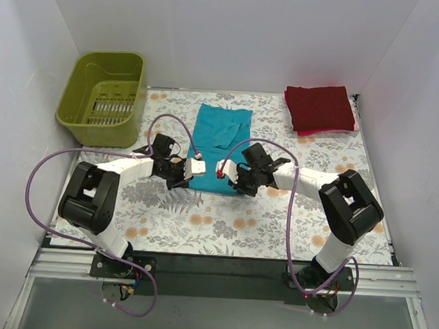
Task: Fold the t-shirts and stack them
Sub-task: Fold the tshirt
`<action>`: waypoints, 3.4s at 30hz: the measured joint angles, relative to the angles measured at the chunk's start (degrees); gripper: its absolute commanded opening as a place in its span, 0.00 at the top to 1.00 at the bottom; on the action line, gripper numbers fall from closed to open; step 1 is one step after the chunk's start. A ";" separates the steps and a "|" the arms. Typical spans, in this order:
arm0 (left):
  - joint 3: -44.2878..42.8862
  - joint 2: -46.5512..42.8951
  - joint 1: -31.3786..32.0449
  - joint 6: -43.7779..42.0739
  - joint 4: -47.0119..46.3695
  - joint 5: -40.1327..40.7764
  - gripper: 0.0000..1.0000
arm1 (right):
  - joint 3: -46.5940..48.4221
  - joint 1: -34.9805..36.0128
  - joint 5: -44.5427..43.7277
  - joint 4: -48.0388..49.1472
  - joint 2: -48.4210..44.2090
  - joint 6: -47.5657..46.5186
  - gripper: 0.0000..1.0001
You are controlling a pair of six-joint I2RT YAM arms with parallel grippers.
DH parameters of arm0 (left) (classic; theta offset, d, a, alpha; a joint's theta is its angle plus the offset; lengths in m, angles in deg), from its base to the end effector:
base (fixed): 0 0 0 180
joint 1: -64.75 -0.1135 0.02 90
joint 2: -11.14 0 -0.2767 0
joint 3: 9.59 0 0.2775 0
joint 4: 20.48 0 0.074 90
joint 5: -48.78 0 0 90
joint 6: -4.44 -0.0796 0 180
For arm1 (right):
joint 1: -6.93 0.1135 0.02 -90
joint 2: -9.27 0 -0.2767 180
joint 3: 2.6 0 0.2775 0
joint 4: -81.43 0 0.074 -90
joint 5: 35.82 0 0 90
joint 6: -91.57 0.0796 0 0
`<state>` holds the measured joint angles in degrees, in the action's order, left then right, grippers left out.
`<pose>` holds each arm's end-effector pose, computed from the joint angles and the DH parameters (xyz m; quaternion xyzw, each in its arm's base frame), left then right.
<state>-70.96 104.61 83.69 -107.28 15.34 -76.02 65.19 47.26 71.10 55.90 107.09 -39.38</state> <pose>0.2919 -0.1482 0.1131 0.3791 0.8583 -0.2890 0.1898 0.2768 0.2654 0.1249 -0.6484 0.6885 0.1389 0.2936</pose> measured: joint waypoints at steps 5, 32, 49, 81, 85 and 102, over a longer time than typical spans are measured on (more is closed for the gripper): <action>-2.86 -0.04 0.15 2.10 3.30 -0.11 1.00 | 4.02 -2.71 2.40 -6.71 0.00 -0.31 0.99; -12.57 -24.90 3.65 14.73 34.51 -14.60 1.00 | 5.57 -5.70 21.97 -35.17 -23.50 -1.46 0.99; -26.32 7.85 -8.94 15.43 32.59 -14.71 1.00 | 45.20 -9.51 24.41 -42.58 17.25 -8.35 0.99; -25.83 6.82 -0.44 15.32 28.41 -12.41 0.57 | 34.07 -14.51 33.46 -45.83 15.41 -3.76 0.57; -25.97 8.31 4.57 15.85 26.80 -12.81 0.56 | 41.44 -16.81 37.77 -45.44 19.21 1.53 0.76; -27.23 18.51 10.23 17.66 23.19 -13.14 0.57 | 43.36 -16.63 46.03 -40.87 30.69 16.72 0.87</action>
<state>-98.19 123.12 93.92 -89.62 38.53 -89.16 108.56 30.63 117.13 15.03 137.77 -22.66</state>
